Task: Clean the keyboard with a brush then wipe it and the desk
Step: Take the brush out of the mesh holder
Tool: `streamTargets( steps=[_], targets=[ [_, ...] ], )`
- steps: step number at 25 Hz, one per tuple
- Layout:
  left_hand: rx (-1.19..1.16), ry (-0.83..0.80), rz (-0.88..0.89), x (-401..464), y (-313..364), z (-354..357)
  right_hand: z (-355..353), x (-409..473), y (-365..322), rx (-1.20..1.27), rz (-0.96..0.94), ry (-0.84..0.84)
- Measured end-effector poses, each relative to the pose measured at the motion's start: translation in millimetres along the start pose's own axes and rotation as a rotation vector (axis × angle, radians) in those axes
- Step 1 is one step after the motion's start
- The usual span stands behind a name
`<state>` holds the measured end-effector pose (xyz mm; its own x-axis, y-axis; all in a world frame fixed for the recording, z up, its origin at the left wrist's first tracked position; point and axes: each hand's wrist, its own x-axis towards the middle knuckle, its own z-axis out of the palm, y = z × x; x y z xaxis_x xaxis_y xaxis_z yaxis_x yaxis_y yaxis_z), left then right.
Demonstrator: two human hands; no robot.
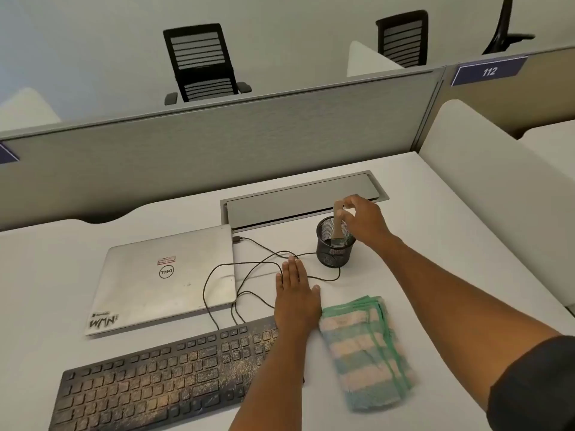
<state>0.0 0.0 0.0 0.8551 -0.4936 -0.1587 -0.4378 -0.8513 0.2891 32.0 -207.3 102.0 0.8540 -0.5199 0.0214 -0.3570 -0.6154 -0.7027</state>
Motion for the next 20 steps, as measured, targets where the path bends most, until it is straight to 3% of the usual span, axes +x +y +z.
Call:
streamTargets(
  steps=[9,20],
  targets=[
    [-0.009,0.033,-0.003,0.4,-2.9,0.3,5.7,-10.1,-1.9,0.146,0.013,0.053],
    [-0.024,-0.073,-0.012,-2.2,0.2,-13.3,-19.4,-43.4,-11.1,0.229,-0.065,0.166]
  ],
)
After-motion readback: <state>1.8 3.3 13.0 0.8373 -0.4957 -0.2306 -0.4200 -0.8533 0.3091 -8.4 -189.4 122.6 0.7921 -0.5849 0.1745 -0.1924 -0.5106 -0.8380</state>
